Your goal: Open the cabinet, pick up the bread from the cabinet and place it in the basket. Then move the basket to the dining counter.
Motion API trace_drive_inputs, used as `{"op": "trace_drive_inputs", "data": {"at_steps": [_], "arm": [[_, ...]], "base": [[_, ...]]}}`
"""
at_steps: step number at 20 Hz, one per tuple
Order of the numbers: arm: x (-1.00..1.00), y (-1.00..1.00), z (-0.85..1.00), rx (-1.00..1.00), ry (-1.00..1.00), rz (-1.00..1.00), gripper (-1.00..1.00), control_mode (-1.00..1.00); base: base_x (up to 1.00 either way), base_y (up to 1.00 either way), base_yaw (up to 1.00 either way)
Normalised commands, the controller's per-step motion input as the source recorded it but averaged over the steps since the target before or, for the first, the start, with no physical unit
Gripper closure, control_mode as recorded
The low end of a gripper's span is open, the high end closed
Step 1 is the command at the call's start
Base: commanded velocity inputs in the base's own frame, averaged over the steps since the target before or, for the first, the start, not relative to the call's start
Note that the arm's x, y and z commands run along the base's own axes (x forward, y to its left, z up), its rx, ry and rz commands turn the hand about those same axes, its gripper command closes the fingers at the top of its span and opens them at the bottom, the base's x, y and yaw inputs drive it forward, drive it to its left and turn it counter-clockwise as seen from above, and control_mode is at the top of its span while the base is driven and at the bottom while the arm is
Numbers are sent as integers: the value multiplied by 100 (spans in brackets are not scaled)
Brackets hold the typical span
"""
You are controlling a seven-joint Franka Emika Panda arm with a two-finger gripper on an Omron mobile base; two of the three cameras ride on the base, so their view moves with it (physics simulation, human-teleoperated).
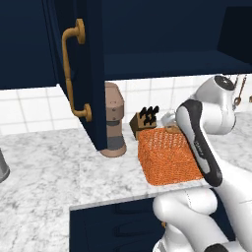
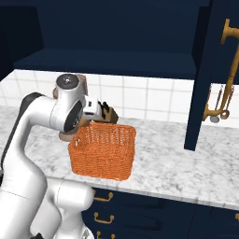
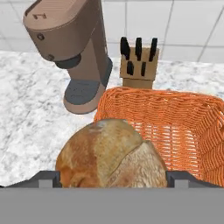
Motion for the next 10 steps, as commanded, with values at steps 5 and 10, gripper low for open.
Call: {"op": "trace_drive_inputs", "data": {"at_steps": [5, 10], "arm": [[69, 0, -76, -1, 31, 0, 100, -100], [44, -8, -64, 0, 12, 0, 100, -100]], "base": [[0, 0, 0], [0, 0, 0]]}}
